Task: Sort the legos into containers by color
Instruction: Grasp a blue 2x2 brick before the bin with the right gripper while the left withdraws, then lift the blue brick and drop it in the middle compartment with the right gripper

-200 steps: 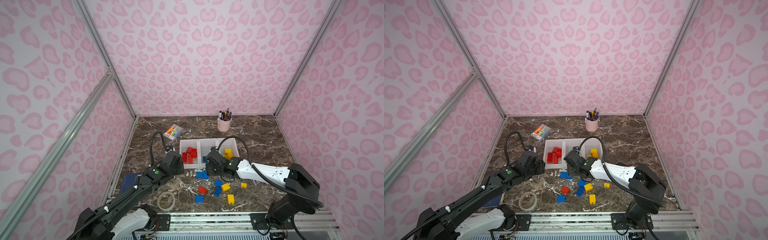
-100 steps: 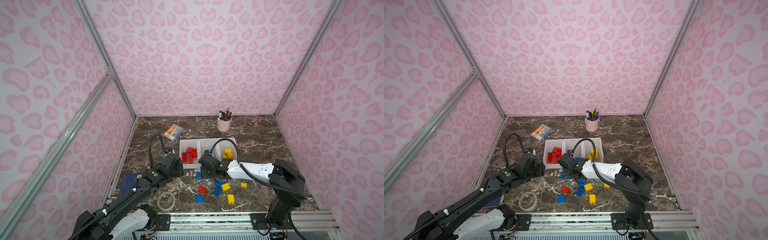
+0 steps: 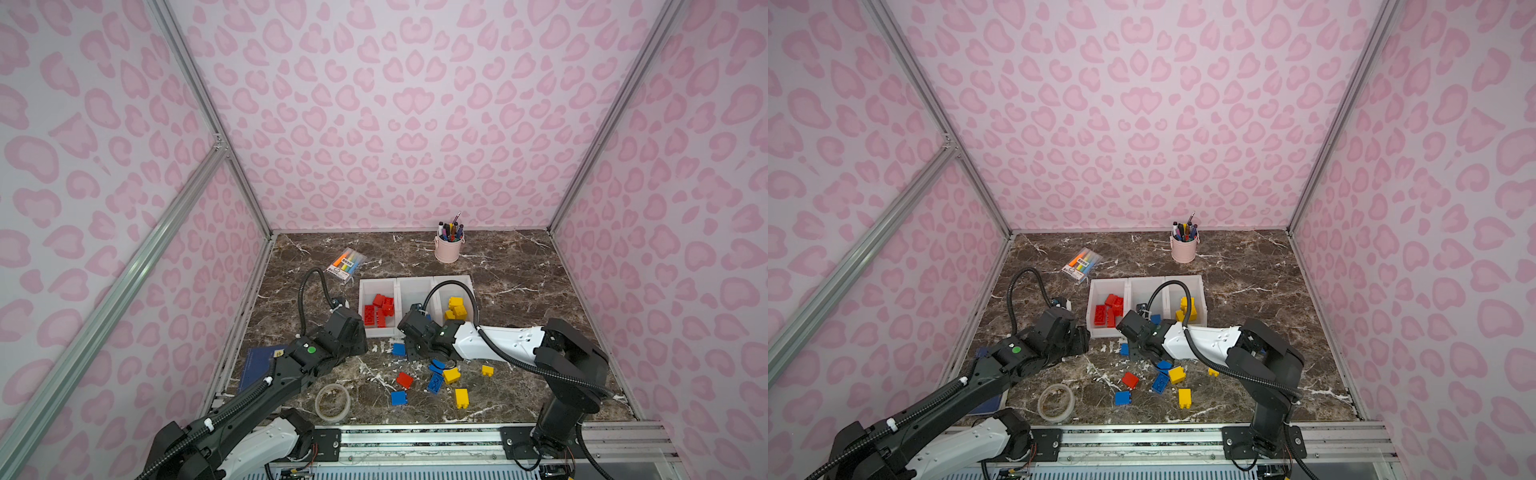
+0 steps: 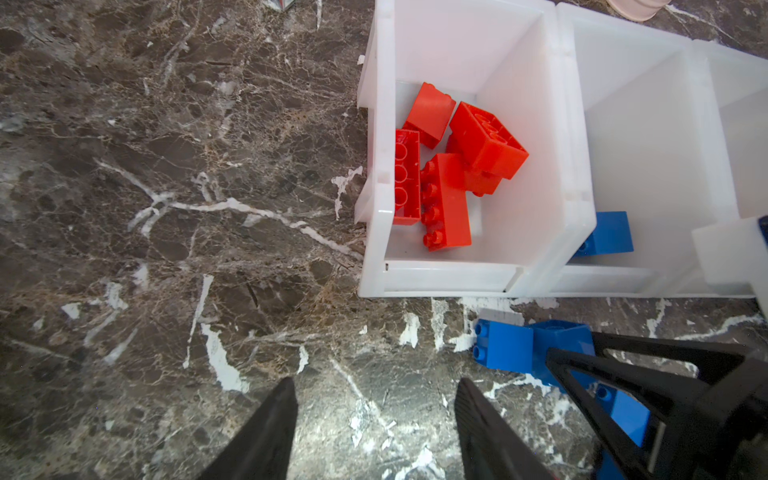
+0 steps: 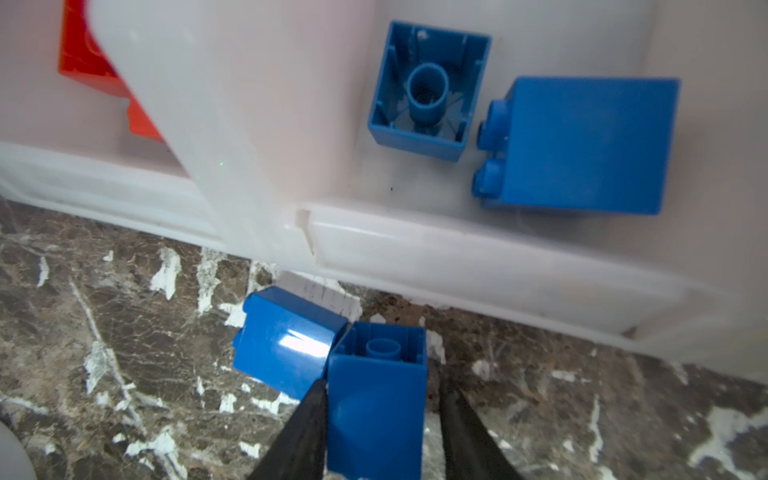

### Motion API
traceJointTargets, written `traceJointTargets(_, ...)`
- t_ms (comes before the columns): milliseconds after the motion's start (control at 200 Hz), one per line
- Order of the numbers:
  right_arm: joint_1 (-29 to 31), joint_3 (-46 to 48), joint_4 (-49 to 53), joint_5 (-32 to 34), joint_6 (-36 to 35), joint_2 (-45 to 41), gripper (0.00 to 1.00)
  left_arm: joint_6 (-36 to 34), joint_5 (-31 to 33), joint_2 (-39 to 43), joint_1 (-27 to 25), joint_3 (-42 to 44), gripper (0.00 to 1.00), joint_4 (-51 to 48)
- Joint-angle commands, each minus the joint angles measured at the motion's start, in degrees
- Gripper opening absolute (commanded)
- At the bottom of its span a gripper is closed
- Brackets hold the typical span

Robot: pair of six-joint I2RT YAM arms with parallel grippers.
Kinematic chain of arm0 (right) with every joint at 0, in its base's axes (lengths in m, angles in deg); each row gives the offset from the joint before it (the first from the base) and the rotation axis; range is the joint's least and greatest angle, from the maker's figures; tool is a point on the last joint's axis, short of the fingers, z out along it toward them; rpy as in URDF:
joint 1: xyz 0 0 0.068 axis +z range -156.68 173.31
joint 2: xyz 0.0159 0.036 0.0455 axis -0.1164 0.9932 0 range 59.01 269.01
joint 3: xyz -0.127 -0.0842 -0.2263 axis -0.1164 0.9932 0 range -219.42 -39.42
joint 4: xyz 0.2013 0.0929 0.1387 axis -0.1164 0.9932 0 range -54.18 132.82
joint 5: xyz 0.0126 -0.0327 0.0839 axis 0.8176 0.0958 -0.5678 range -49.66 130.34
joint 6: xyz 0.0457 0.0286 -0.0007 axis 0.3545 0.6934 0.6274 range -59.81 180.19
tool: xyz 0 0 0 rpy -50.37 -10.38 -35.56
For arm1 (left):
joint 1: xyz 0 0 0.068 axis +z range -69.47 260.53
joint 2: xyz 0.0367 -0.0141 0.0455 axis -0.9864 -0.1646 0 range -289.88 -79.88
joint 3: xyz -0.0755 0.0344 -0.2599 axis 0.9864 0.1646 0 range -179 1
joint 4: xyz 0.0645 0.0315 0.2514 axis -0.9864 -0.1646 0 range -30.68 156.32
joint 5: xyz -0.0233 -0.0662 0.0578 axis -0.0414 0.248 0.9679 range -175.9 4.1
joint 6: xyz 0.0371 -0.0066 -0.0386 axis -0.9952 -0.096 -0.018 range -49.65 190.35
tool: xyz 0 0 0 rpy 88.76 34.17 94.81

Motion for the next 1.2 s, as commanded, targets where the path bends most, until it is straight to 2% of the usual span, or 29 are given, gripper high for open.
traceJointTargets(0, 0.0, 0.6, 0.0, 0.2, 0.7, 0.3, 0.43, 0.6, 0.4, -0.1, -0.1, 0.2, 0.63, -0.2)
traceJointTargets(290, 0.2, 1.5, 0.3, 0.8, 0.5, -1.9, 0.33, 1.2, 0.9, 0.0, -0.4, 0.6, 0.63, -0.2)
traceJointTargets(515, 1.0, 3.0, 4.0, 2.9, -0.2, -9.4, 0.32, 1.8, 1.5, 0.6, -0.8, 1.4, 0.63, -0.3)
traceJointTargets(625, -0.1, 0.8, 7.5, 5.7, -1.8, -11.6, 0.31, 1.8, 1.3, 0.6, -1.2, 1.3, 0.63, -0.3)
traceJointTargets(830, -6.4, -7.1, 9.5, 3.2, -9.0, -7.9, 0.31, 2.6, 1.2, 0.4, -2.5, 1.5, 0.63, -0.1)
traceJointTargets(1010, -10.7, -13.5, 8.9, -0.9, -12.3, -1.9, 0.31, 3.9, 1.2, 0.2, -4.7, 1.9, 0.63, 0.4)
traceJointTargets(1090, -11.7, -15.6, 9.1, -1.6, -13.1, 0.0, 0.35, 4.4, 1.3, 0.0, -5.6, 1.9, 0.63, 0.4)
traceJointTargets(1195, -12.5, -17.3, 9.6, -1.6, -13.5, 1.1, 0.50, 4.8, 1.6, -0.3, -6.5, 2.0, 0.63, 0.4)
